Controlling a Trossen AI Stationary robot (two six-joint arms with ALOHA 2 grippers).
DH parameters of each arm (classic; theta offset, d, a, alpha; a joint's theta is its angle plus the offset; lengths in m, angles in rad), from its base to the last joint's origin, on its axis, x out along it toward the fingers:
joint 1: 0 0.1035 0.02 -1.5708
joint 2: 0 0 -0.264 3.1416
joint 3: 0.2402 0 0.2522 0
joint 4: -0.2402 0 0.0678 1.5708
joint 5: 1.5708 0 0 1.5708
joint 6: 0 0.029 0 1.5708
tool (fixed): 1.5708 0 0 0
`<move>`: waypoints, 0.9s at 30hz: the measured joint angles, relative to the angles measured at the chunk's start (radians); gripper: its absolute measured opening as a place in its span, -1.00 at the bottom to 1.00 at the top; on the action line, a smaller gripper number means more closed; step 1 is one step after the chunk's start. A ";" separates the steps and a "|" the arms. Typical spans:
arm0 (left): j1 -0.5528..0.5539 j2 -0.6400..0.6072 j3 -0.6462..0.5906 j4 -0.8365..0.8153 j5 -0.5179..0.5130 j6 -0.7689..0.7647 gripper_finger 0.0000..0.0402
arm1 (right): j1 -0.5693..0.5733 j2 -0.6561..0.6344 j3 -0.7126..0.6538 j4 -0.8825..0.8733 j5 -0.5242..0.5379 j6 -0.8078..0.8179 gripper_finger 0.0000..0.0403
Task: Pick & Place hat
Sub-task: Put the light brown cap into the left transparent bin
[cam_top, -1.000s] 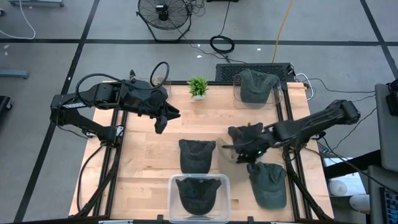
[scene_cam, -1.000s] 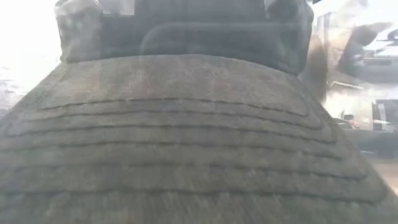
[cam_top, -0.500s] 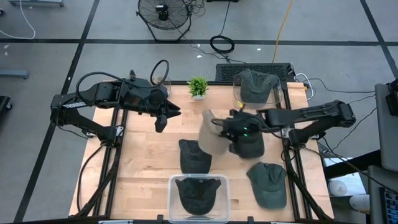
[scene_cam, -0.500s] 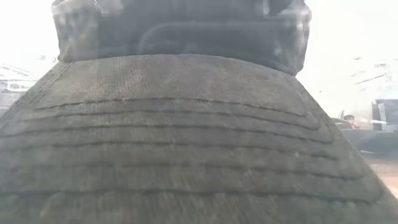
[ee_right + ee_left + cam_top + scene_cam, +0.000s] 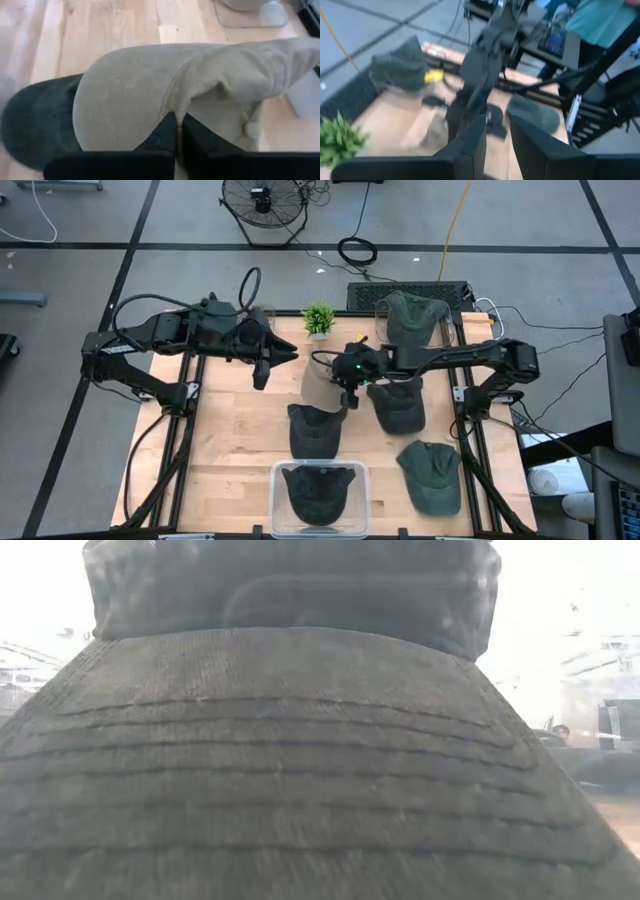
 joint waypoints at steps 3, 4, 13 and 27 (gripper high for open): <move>0.004 0.000 0.000 0.046 -0.040 0.006 -0.52 | -0.012 0.027 0.001 -0.003 0.000 -0.039 -0.93; 0.006 0.000 0.000 0.055 -0.048 0.006 -0.52 | -0.015 0.033 0.001 -0.003 0.000 -0.051 -0.90; 0.008 0.001 0.000 0.054 -0.042 0.003 -0.52 | -0.016 0.049 0.001 0.011 0.035 -0.077 -0.61; 0.013 0.128 0.001 0.066 0.026 0.039 -0.32 | -0.006 -0.355 -0.006 -0.207 0.110 0.199 -0.46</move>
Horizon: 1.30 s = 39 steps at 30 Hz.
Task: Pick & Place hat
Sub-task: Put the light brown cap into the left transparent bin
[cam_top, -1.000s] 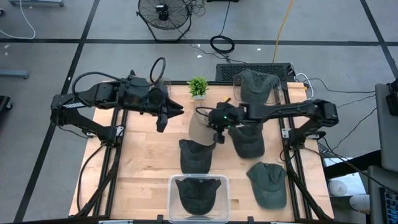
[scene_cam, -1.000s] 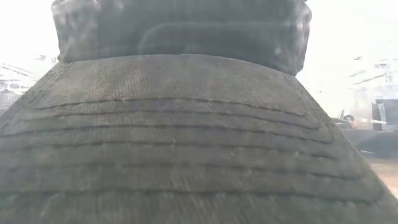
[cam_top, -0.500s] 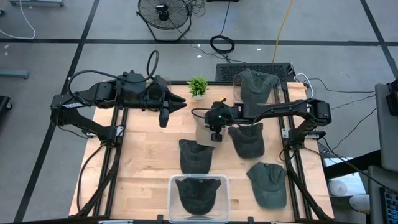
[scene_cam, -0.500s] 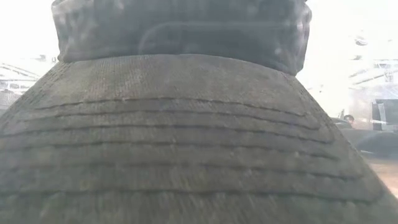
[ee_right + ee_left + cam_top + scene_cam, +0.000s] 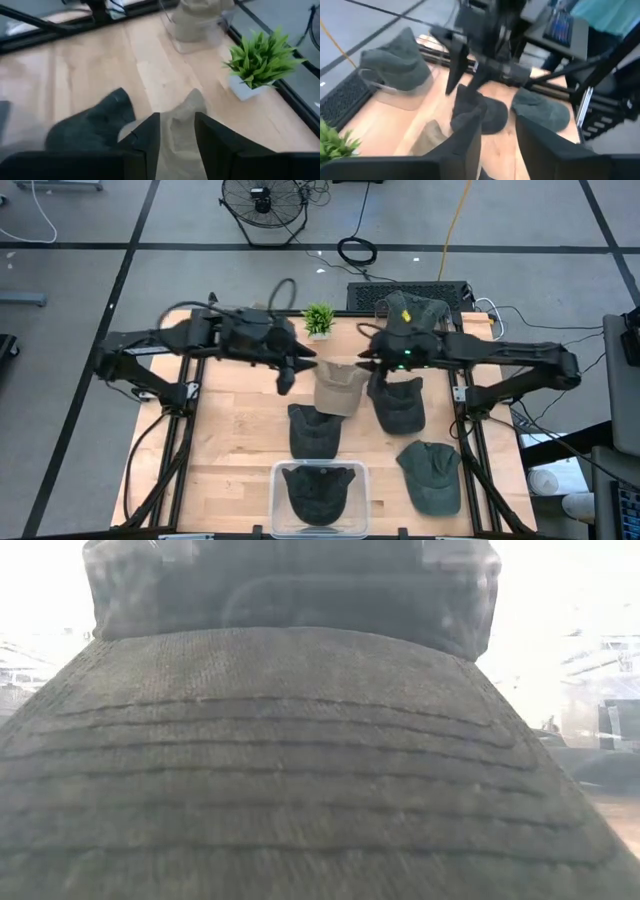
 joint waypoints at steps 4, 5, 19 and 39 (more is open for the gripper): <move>0.016 0.087 0.000 0.005 0.064 0.044 -0.13 | 0.023 -0.089 -0.009 -0.065 -0.004 0.034 -0.49; 0.020 0.112 0.000 0.012 0.077 0.059 -0.08 | 0.030 -0.112 -0.009 -0.077 -0.004 0.051 -0.49; 0.090 0.394 0.000 0.039 0.206 0.131 0.16 | 0.140 -0.272 -0.009 -0.170 -0.003 0.094 -0.51; 0.151 0.651 -0.001 0.040 0.195 0.251 0.16 | 0.140 -0.270 -0.155 0.000 0.000 0.253 -0.54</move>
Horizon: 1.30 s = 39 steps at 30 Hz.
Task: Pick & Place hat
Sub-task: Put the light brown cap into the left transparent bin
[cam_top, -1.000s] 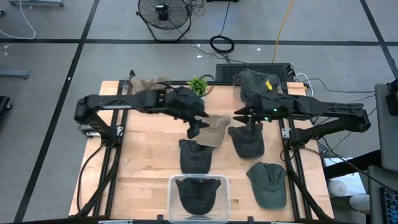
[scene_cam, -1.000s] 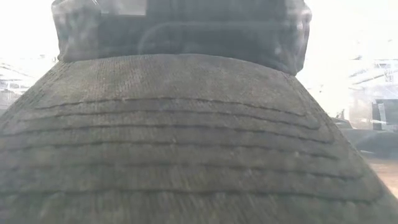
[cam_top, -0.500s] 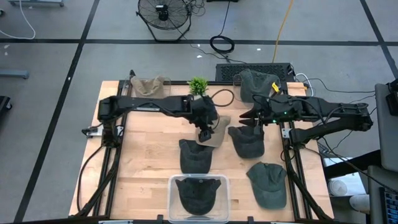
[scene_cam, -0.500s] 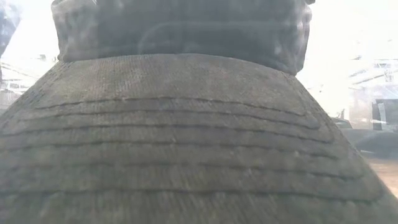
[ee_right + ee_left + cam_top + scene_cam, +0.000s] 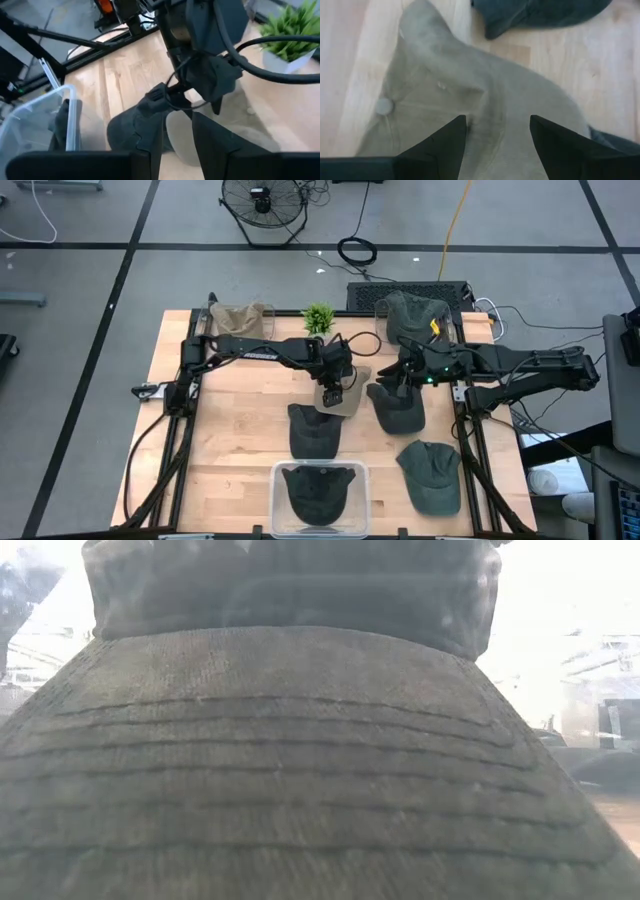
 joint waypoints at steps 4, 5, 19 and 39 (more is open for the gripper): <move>0.000 0.029 0.000 -0.013 -0.001 -0.001 0.16 | 0.000 0.000 -0.052 0.060 -0.003 0.072 -0.54; 0.000 0.033 0.000 -0.014 -0.001 -0.001 0.15 | 0.000 0.000 -0.059 0.066 -0.004 0.079 -0.54; 0.000 0.035 0.000 0.009 -0.039 -0.005 -0.61 | 0.000 -0.002 -0.073 0.090 -0.002 0.047 -0.54; 0.003 -0.026 -0.001 -0.003 -0.024 -0.056 -0.82 | 0.000 -0.017 -0.073 0.087 -0.003 -0.030 -0.54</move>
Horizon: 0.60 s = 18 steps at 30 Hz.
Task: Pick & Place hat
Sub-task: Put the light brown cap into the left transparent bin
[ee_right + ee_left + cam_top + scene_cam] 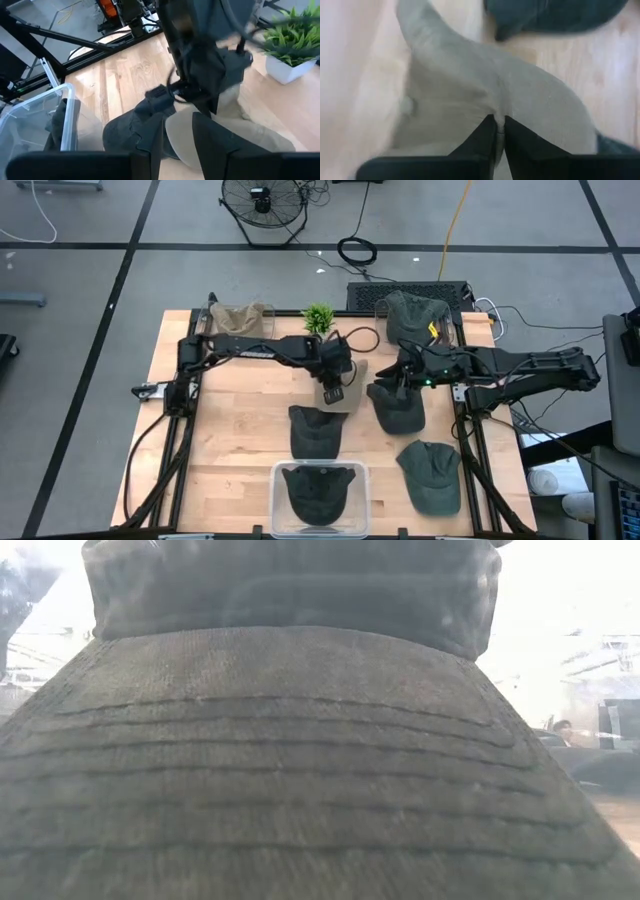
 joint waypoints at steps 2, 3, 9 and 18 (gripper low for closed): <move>0.000 -0.038 0.000 -0.014 -0.003 0.000 -0.89 | -0.001 -0.008 0.000 -0.007 0.001 -0.014 -0.54; 0.000 -0.063 0.000 -0.017 -0.003 -0.003 -0.93 | -0.003 -0.013 0.000 -0.006 0.002 -0.021 -0.54; -0.021 -0.230 0.000 -0.179 -0.110 0.052 -0.91 | -0.025 -0.056 0.000 -0.010 0.005 -0.092 -0.54; -0.081 -0.511 0.001 -0.424 -0.461 0.176 -0.92 | -0.083 -0.106 0.000 -0.003 0.057 -0.141 -0.54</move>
